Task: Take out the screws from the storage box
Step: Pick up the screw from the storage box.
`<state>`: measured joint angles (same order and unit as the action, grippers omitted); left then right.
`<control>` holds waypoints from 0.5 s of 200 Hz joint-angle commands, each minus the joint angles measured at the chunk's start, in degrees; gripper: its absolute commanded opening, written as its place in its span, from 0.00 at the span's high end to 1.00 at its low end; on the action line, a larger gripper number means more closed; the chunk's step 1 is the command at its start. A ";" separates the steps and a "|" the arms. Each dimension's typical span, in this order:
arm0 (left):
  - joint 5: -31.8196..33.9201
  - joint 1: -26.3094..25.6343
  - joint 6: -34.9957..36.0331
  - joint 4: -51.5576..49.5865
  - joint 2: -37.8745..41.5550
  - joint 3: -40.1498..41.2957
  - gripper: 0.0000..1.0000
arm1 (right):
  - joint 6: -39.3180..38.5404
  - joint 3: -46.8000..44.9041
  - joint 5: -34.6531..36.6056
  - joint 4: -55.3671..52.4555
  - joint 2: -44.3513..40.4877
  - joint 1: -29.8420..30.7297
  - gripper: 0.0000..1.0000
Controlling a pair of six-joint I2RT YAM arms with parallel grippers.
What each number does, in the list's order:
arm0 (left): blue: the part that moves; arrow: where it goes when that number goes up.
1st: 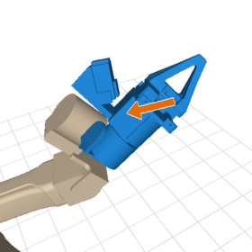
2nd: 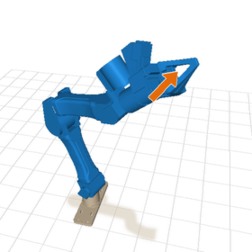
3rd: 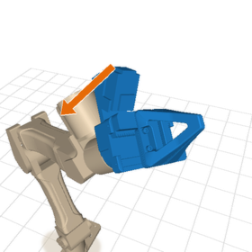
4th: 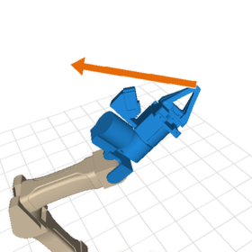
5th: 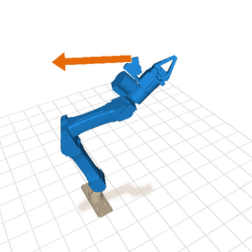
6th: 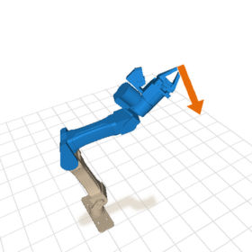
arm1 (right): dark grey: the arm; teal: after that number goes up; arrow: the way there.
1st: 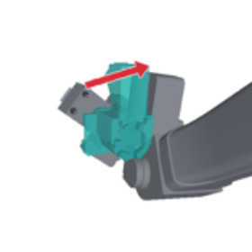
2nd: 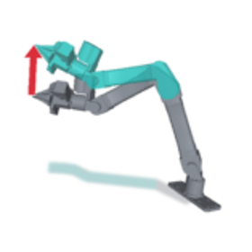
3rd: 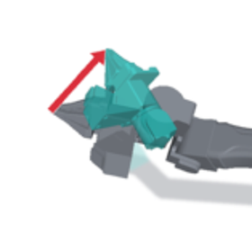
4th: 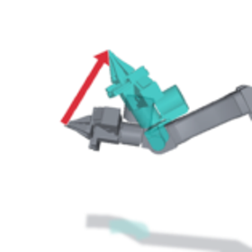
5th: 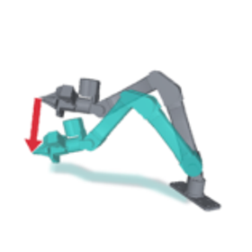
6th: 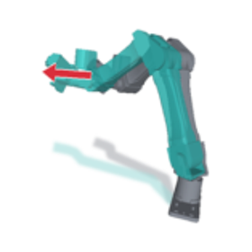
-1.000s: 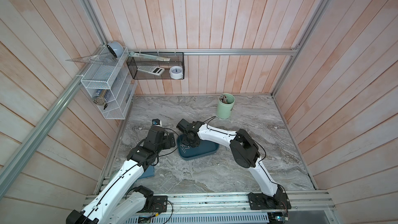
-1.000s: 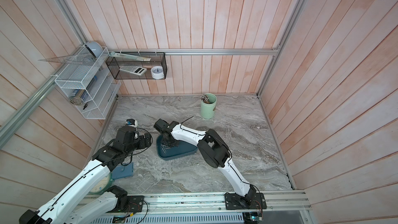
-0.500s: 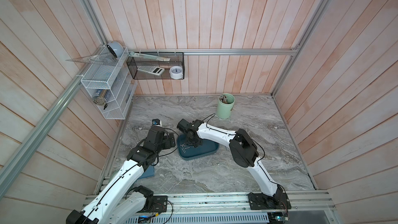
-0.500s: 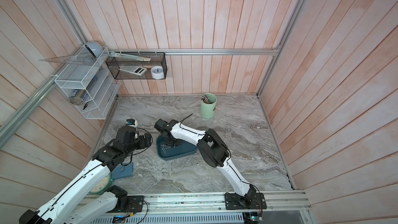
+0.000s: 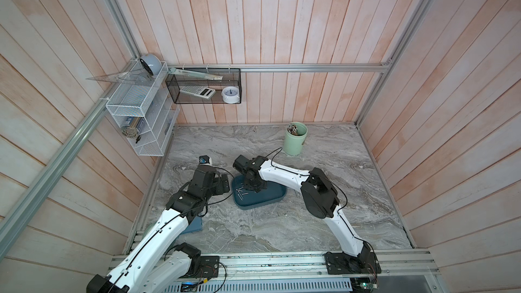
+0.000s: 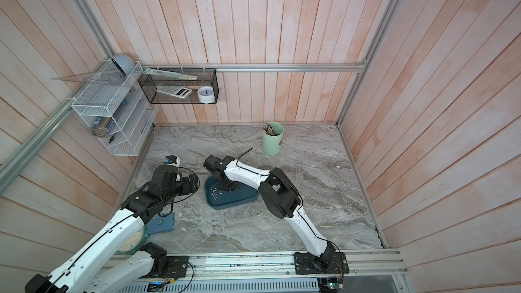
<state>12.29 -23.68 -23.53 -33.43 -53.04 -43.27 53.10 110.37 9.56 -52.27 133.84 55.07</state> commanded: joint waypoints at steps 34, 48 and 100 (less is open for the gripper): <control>-1.98 0.00 0.68 1.82 -0.38 0.64 0.04 | -3.23 -6.33 2.50 2.75 -7.48 -1.70 0.90; -3.22 -0.09 0.55 1.96 -0.60 0.53 0.04 | -3.71 -8.31 1.93 5.77 -10.34 -1.70 0.90; -5.14 -0.12 0.38 1.70 -1.90 0.16 0.04 | -2.63 -13.39 -2.62 13.16 -15.21 -1.68 0.90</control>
<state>8.80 -23.68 -23.55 -32.56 -54.48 -43.27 50.57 98.10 8.88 -42.98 119.85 53.43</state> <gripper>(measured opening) 0.960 0.107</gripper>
